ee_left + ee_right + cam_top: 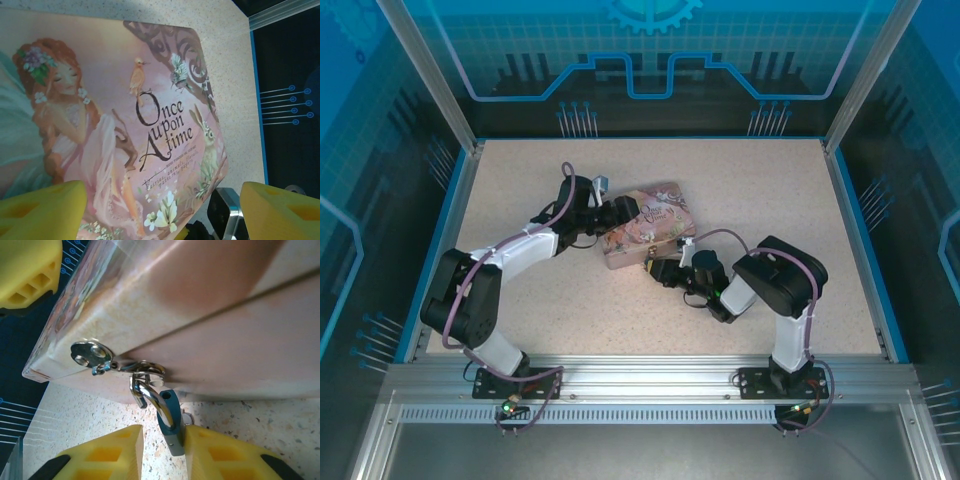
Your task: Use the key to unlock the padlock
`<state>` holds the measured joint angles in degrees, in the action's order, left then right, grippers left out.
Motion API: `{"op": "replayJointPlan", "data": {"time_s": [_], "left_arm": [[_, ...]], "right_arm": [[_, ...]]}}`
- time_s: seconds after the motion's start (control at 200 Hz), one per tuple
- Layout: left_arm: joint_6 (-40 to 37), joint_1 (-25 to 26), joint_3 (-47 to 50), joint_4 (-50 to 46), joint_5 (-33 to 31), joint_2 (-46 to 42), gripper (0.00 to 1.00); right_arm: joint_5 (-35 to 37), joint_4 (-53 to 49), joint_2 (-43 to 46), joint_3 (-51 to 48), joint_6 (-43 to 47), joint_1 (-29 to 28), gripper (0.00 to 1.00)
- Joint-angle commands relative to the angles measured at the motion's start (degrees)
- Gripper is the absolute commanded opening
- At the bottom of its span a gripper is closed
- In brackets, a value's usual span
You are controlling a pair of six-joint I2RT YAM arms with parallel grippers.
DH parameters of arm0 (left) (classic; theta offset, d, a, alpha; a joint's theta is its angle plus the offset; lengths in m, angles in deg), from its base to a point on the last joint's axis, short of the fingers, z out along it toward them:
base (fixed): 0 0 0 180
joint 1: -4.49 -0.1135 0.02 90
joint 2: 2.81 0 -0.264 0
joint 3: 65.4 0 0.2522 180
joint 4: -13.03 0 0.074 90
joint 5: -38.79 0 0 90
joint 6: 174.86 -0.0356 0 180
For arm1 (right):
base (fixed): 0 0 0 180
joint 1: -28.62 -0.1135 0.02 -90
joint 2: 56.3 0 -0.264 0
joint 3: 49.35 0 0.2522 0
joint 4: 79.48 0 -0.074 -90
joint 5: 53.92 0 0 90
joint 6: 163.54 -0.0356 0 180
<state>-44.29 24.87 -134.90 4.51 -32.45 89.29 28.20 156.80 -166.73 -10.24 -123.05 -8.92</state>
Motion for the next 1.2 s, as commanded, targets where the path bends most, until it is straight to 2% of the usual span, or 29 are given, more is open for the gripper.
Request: {"op": "replayJointPlan", "data": {"time_s": [0.0,0.285,0.445,0.62,0.915,1.196], "left_arm": [[0.5,0.4,0.6,-0.5,-1.0,-1.4,0.81],[0.9,0.4,0.4,-0.3,-0.7,-0.7,0.81],[0.8,0.4,0.5,-0.3,-0.9,-0.5,0.81],[0.9,0.4,0.4,-0.5,-1.1,-0.7,0.81],[0.6,0.4,0.5,-1.2,-1.6,-1.4,0.81],[0.5,0.5,0.6,-1.4,-1.7,-1.6,0.81]], "right_arm": [[0.5,3.3,-2.3,0.4,0.0,0.4,0.29],[-0.1,5.3,-5.0,1.5,-1.2,0.4,0.29],[-0.3,6.3,-6.1,2.4,-1.4,0.4,0.35],[-0.9,6.3,-6.8,3.4,-1.5,0.4,0.27],[0.9,6.2,-6.3,1.8,-2.3,0.4,0.26],[2.3,5.6,-5.8,0.8,-3.3,0.4,0.13]]}}
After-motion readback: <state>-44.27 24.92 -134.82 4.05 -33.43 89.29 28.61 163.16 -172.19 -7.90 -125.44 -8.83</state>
